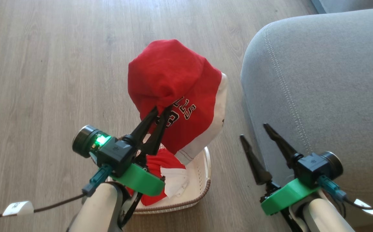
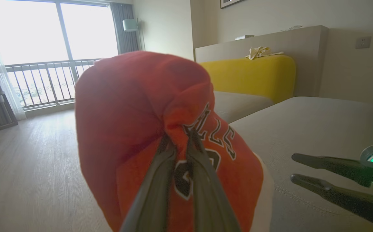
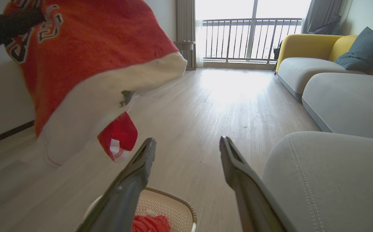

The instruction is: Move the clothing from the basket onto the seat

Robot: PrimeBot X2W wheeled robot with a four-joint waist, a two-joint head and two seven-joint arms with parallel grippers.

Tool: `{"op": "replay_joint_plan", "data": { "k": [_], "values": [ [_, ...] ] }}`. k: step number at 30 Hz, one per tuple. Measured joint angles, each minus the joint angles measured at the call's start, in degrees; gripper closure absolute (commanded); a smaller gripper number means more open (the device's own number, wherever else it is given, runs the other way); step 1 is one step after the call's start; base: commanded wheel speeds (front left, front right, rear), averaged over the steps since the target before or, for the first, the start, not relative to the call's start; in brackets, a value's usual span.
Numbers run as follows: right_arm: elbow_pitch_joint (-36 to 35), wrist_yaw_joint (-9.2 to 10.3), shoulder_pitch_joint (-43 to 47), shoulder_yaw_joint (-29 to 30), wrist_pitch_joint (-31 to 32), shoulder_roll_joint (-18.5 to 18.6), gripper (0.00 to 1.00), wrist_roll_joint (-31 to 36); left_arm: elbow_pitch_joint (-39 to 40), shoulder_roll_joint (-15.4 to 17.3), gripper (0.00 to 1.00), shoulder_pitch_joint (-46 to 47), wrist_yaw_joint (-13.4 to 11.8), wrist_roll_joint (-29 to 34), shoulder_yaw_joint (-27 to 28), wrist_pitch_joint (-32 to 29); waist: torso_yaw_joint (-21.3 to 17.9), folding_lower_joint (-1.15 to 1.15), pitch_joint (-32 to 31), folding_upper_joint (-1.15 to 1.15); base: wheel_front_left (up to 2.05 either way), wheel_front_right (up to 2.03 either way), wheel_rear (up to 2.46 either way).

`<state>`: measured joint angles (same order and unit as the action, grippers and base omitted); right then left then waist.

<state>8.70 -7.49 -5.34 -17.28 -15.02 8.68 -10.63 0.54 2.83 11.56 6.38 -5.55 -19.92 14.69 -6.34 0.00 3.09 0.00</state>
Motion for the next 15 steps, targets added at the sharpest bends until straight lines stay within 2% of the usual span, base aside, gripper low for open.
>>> {"op": "replay_joint_plan", "data": {
  "k": [6, 9, 15],
  "values": [
    [-7.60, 0.00, -1.87, -9.25, 0.00, 6.84, 0.00, -4.66, -0.81, 0.00, 1.00, 0.01, 0.00, 0.02, 1.02, 0.00, -0.35, 0.00, 0.13, 0.00, 0.00, 0.00, 0.00],
    [-10.34, -0.01, -3.61, -12.67, 0.00, 10.43, 0.00, -3.99, -1.13, 0.00, 1.00, 0.01, 0.00, 0.27, 1.05, 0.00, -0.43, 0.00, 0.16, 0.00, 0.00, 0.00, 0.00],
    [-11.29, -0.01, -5.02, -13.84, 0.00, 11.55, 0.00, -2.77, -1.30, 0.00, 1.00, 0.04, 0.10, 2.29, -0.83, 0.00, -0.36, 0.00, 0.33, 0.00, 0.00, 0.00, 0.00]
  ]
}}
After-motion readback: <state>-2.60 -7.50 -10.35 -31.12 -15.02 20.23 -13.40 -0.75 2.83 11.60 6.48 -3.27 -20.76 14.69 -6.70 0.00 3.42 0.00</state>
